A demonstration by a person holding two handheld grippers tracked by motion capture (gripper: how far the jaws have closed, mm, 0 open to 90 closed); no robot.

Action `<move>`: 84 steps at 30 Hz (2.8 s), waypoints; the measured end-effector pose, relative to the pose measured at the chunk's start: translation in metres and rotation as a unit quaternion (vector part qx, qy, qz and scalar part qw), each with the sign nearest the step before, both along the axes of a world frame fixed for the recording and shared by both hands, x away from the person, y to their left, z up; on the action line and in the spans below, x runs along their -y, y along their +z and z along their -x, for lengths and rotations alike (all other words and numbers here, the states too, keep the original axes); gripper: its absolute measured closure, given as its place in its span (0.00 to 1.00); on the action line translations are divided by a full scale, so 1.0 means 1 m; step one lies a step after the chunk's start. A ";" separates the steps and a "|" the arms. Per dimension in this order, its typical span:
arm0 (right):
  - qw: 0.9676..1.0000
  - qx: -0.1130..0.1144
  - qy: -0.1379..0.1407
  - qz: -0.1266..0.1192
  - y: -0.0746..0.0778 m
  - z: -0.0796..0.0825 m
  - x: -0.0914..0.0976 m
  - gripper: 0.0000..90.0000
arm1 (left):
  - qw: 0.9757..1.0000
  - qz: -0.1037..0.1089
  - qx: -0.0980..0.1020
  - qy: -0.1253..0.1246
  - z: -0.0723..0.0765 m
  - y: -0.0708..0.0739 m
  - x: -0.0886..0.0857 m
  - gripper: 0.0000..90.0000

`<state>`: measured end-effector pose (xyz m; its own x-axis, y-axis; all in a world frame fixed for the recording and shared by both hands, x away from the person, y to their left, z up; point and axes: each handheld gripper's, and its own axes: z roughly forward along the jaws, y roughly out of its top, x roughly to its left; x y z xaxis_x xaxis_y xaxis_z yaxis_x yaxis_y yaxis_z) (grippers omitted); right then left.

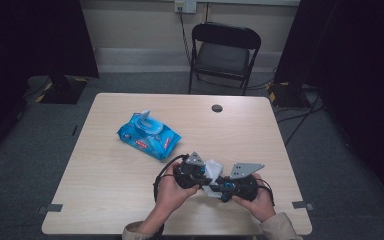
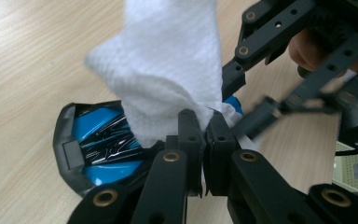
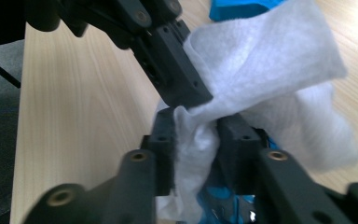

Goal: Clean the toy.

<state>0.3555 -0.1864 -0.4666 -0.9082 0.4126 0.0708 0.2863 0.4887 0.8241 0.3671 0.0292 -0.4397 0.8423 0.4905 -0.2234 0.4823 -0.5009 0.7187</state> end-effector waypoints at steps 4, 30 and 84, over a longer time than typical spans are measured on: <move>1.000 -0.018 -0.023 0.003 0.003 -0.001 0.004 0.96 | 1.000 0.010 0.010 -0.001 -0.003 0.003 0.000 0.91; 0.975 -0.049 -0.216 0.035 -0.020 0.004 0.077 0.97 | 0.992 -0.092 0.071 -0.053 -0.027 -0.031 0.016 0.26; 0.993 -0.107 -0.028 0.044 -0.030 0.045 0.013 0.98 | 0.991 -0.103 0.077 -0.044 -0.024 -0.033 0.024 0.18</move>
